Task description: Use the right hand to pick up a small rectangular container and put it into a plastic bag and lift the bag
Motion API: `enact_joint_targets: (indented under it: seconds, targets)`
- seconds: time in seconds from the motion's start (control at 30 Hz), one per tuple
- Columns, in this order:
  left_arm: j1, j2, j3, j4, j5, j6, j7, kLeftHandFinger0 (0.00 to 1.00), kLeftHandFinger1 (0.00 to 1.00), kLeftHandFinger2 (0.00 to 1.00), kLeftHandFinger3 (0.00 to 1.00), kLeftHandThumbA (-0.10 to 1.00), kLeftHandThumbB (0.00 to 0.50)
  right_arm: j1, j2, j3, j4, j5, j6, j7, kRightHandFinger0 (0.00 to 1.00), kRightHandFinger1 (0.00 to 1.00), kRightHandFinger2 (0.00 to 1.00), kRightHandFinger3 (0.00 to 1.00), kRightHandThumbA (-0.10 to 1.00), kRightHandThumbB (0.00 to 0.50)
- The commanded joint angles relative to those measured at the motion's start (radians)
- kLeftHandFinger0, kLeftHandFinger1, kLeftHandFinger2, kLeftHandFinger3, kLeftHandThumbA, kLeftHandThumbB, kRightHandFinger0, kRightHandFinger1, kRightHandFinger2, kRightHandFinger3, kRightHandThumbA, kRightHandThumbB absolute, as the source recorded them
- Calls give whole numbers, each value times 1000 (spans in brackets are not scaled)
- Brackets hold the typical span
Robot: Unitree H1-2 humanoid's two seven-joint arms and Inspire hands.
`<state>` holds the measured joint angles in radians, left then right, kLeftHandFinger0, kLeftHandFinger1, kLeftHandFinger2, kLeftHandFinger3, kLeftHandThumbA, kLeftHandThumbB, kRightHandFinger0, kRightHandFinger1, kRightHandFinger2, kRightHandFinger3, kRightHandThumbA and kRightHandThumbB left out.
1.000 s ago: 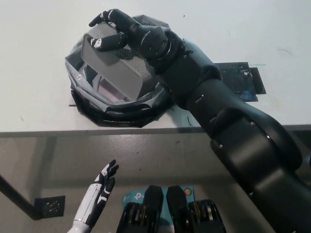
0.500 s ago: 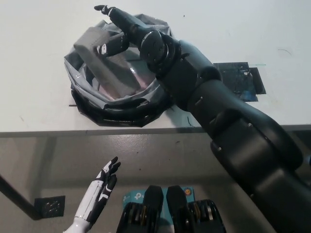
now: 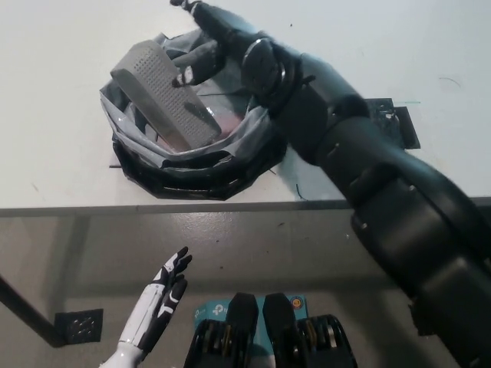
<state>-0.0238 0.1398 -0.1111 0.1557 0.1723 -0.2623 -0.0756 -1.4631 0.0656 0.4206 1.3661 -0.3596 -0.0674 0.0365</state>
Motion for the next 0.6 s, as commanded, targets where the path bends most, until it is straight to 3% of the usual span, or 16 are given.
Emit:
enact_joint_targets:
  seconds: [0.0,0.17,0.3,0.57]
  targets:
    - [-23,16,-6,-26,12,-42,-4,1000,1000,1000,1000,1000,307,-96,-64,7,-23,-29,-30,-3,1000,1000,1000,1000,983,453]
    - [-16,15,-2,-34,5,-20,-6,1000,1000,1000,1000,974,318,-96,-112,21,-36,-67,-8,-85,1000,1000,1000,1000,1000,409]
    - [-17,11,-1,-34,1,-13,-5,1000,1000,1000,1000,958,314,-84,-140,44,-40,-112,4,-197,1000,1000,1000,1000,1000,405]
    - [-12,10,-7,-38,3,-13,-9,1000,1000,1000,1000,966,306,-44,-135,27,-22,-96,78,-188,1000,1000,1000,1000,1000,453]
